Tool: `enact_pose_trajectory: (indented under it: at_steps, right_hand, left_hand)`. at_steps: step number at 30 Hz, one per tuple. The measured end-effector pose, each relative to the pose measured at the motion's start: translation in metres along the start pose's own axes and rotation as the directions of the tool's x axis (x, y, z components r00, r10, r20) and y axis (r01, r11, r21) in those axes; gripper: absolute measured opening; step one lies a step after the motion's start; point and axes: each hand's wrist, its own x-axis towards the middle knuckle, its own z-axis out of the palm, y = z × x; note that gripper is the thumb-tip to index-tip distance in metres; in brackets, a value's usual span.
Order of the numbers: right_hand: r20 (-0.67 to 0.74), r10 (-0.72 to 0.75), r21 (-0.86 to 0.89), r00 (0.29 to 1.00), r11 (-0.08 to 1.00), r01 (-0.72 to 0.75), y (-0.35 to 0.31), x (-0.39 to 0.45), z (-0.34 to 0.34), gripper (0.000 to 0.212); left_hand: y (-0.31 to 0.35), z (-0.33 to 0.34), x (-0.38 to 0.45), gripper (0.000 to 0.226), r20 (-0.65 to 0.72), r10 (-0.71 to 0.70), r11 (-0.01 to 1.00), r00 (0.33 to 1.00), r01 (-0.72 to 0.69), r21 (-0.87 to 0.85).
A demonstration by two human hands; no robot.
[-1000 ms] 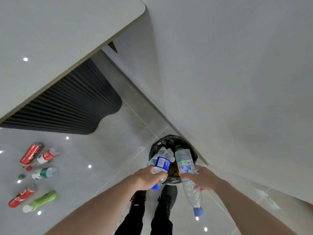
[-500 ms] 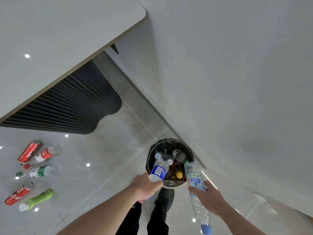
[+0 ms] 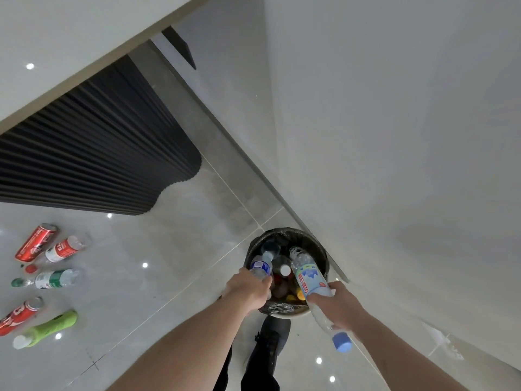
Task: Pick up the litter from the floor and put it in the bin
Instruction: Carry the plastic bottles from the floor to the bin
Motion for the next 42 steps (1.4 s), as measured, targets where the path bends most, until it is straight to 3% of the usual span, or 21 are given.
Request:
enact_pose_trajectory:
  at_steps: [6, 11, 18, 23, 27, 35, 42]
  right_hand:
    - [-0.097, -0.068, -0.077, 0.993, 0.995, 0.06, -0.033, 0.024, 0.013, 0.065]
    - [-0.188, -0.106, -0.175, 0.976, 0.982, 0.073, -0.045, 0.027, 0.02, 0.076]
    - [-0.168, -0.112, -0.202, 0.979, 0.976, 0.077, -0.024, -0.018, 0.015, 0.071]
    - [-0.172, -0.129, -0.212, 0.977, 0.973, 0.091, -0.015, -0.101, 0.002, 0.065]
    - [-0.149, -0.194, -0.312, 0.97, 0.94, 0.14, -0.016, -0.19, -0.002, 0.067]
    - [-0.014, -0.449, -0.559, 0.894, 0.745, 0.365, -0.012, -0.338, 0.025, 0.075]
    - [0.115, -0.6, -0.712, 0.792, 0.506, 0.487, -0.001, -0.409, 0.049, 0.08]
  left_hand:
    - [-0.019, 0.004, 0.006, 0.06, -0.018, 0.111, 0.992, 0.994, -0.112, -0.055]
    - [-0.046, -0.006, 0.0, 0.055, 0.083, 0.195, 0.981, 0.977, -0.194, -0.015]
    - [-0.075, -0.035, -0.034, 0.057, 0.121, 0.198, 0.98, 0.973, -0.195, -0.037]
    - [-0.101, -0.073, -0.097, 0.058, 0.087, 0.235, 0.971, 0.968, -0.238, 0.024]
    - [-0.132, -0.105, -0.173, 0.055, -0.046, 0.267, 0.959, 0.963, -0.26, 0.111]
    - [-0.212, -0.098, -0.332, 0.07, -0.207, 0.201, 0.97, 0.957, -0.165, 0.178]
    - [-0.277, -0.038, -0.434, 0.071, -0.348, 0.024, 0.999, 0.937, -0.032, -0.018]
